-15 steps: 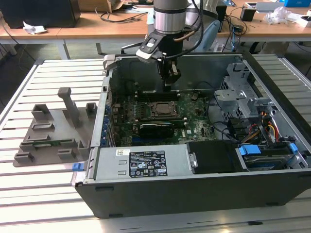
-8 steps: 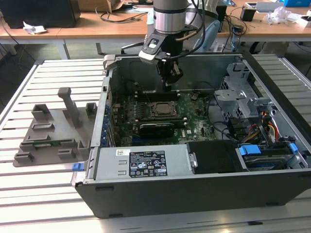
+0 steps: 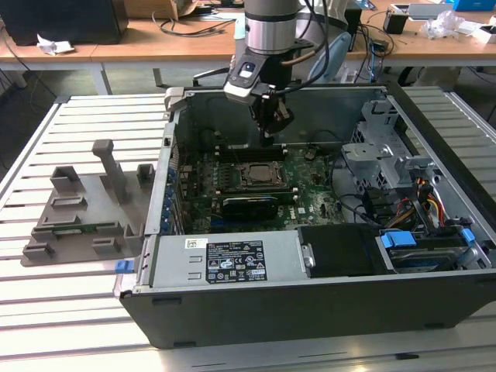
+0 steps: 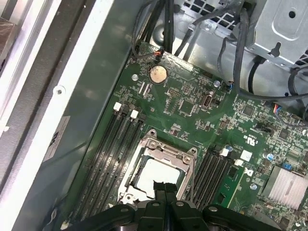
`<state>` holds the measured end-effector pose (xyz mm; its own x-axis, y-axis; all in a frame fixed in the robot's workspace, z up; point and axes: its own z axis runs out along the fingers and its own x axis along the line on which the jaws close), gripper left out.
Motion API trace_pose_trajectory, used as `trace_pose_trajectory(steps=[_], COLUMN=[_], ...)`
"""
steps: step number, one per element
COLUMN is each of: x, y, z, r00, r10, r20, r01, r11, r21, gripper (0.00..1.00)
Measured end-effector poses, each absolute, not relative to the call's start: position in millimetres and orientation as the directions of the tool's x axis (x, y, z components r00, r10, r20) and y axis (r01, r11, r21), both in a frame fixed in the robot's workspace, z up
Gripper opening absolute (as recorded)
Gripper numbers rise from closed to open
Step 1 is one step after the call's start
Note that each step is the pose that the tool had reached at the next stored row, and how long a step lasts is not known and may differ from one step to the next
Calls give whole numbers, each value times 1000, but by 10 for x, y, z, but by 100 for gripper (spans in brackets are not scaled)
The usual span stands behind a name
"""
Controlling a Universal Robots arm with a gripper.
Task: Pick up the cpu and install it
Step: 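Install the first cpu locking lever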
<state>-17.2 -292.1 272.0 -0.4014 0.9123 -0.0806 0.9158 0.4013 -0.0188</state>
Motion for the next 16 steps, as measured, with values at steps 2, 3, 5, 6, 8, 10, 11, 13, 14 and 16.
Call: trace_pose_trajectory(steps=[2,3,5,6,8,10,11,13,14,16], x=[-173,-173,-173,-173,-173,-173,-173,-173,-173,-173], y=[-2922,-2922,-2922,-2922,-2922,-2922,-2922,-2921,-2922,-2921], z=[2720,2720,2720,2720,2720,2720,2720,2720,2720,2720], r00=[-421,-435,-454,-463,-497,-525,-534,-550,-560,-574], r10=[903,897,887,883,864,847,841,831,824,815], r20=[-81,-81,-81,-81,-81,-81,-81,-81,-81,-81], r01=[907,900,891,886,867,851,845,835,828,818], r11=[421,435,454,463,497,525,535,550,561,574], r21=[-19,-19,-19,-19,-19,-19,-19,-19,-19,-19], gripper=[11,11,11,11,11,11,11,11,11,11])
